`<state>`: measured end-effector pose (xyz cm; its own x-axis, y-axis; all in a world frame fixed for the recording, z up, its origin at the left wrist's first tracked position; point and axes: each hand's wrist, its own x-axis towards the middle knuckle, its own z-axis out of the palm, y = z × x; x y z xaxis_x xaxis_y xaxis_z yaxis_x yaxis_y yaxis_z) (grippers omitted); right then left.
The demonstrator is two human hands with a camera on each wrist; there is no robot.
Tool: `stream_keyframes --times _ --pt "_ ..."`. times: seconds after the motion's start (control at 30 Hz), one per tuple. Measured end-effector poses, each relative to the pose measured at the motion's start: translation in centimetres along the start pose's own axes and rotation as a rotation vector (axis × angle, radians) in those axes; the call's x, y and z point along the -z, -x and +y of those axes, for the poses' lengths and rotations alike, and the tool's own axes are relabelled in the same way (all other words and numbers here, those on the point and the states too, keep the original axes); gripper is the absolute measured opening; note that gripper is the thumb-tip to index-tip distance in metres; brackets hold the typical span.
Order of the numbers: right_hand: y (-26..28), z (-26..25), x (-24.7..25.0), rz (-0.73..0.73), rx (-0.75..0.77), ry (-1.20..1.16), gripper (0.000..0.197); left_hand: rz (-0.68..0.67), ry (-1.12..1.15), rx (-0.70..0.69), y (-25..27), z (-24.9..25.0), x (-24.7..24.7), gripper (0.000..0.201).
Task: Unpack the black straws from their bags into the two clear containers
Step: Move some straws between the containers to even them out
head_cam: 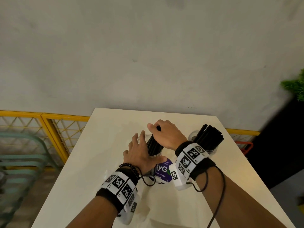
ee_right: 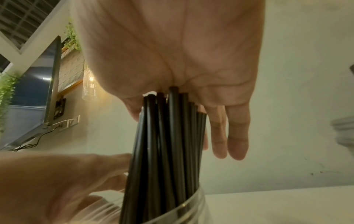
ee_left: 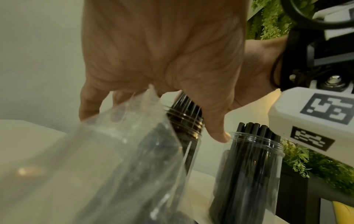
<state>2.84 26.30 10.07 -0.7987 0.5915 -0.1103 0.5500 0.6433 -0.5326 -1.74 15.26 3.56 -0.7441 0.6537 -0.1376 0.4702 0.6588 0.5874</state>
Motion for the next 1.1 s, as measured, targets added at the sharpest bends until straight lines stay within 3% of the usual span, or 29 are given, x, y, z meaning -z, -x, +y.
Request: stream_keyframes --times 0.2,0.4,0.47,0.6,0.67,0.77,0.87,0.93,1.03,1.1 --pt "0.7 -0.1 0.9 0.013 0.005 -0.094 0.066 -0.009 -0.018 -0.028 0.7 0.6 0.8 0.135" --pt "2.6 -0.4 3.0 0.148 0.062 -0.062 0.056 0.016 0.042 -0.048 2.3 1.2 2.3 0.134" --pt "4.0 -0.2 3.7 0.223 0.115 -0.022 0.043 0.073 0.150 -0.065 3.2 1.3 3.2 0.118" --pt "8.4 0.6 4.6 0.282 0.192 0.031 0.023 0.254 0.385 -0.163 6.2 1.2 5.6 0.045" --pt "10.7 1.3 4.5 0.218 0.181 0.086 0.019 0.184 0.451 -0.199 8.2 0.7 7.2 0.024" --pt "14.2 2.7 3.4 0.056 0.152 0.157 0.010 0.053 0.376 -0.250 11.0 -0.3 8.8 0.008" --pt "17.7 4.3 1.3 -0.128 0.041 0.294 0.015 0.063 0.159 -0.233 11.9 -2.7 8.2 0.010" --pt "19.8 5.9 -1.0 -0.289 -0.051 0.428 0.037 0.074 -0.012 -0.190 11.7 -4.8 6.5 0.011" --pt "22.4 8.1 -4.8 -0.503 -0.140 0.525 0.090 -0.128 -0.258 -0.079 11.1 -7.6 2.8 0.064" --pt "23.7 9.4 -7.0 -0.556 -0.178 0.519 0.101 -0.267 -0.296 -0.030 10.9 -8.7 0.5 0.089"
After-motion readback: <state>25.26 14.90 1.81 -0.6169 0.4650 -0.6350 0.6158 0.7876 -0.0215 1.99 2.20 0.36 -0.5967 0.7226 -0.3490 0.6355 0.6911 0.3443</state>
